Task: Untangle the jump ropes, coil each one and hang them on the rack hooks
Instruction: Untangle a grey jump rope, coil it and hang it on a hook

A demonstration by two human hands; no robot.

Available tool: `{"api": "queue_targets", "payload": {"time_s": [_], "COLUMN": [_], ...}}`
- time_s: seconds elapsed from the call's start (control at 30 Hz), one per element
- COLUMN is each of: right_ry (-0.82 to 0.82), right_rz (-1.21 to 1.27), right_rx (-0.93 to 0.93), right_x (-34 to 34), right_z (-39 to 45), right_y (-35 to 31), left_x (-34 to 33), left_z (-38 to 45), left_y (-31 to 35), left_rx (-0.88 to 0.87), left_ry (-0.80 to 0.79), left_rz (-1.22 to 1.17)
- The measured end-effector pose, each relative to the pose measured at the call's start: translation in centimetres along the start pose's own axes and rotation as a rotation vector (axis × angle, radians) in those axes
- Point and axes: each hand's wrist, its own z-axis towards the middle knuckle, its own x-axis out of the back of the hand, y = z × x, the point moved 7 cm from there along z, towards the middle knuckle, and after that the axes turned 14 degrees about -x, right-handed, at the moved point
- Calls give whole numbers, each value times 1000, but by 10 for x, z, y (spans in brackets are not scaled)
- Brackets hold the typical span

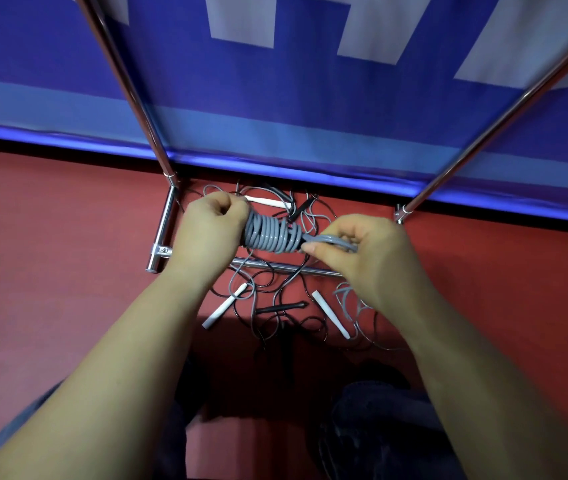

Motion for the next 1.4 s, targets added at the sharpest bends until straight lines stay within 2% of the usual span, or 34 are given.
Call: {"api": "queue_targets", "payload": {"time_s": [0.07, 0.13, 0.3, 0.43, 0.6, 0.7, 0.77, 0.83, 0.97, 1.07, 1.17, 1.23, 1.4], "right_ry": [22, -25, -370, -499, -709, -559, -401, -316, -316, -330, -249, -175, -92], "right_rz": [26, -4, -87, 249, 793, 856, 735, 559, 288, 15, -55, -85, 22], "right_rx": [12, -41, -201, -242, -411, -425, -432, -406, -320, -189, -66, -2, 33], "right_x": [5, 5, -9, -9, -23, -26, -27, -28, -30, -33, -23, -13, 8], "right_z": [3, 7, 1, -4, -12, -4, 1, 2, -2, -9, -11, -10, -5], "right_y": [3, 10, 14, 4, -4, -3, 4, 6, 6, 1, -7, -10, -9], "left_x": [-8, -14, -17, -22, -29, -33, -32, -26, -6, 10, 18, 18, 6], "left_z": [-3, -6, -9, -13, -12, -13, -15, -14, -8, -4, -3, -1, 1], "left_y": [0, -1, 5, 14, 14, 12, 10, 9, 6, 4, 11, 11, 8], "left_rx": [32, 78, 155, 206, 284, 345, 355, 336, 216, 105, -16, -38, 20], "left_ry": [-121, -212, -304, -301, -245, -152, -94, -12, 150, 223, 226, 191, -30], "left_rz": [-32, -102, -309, -524, -765, -821, -778, -682, -445, -250, -73, -7, -121]}}
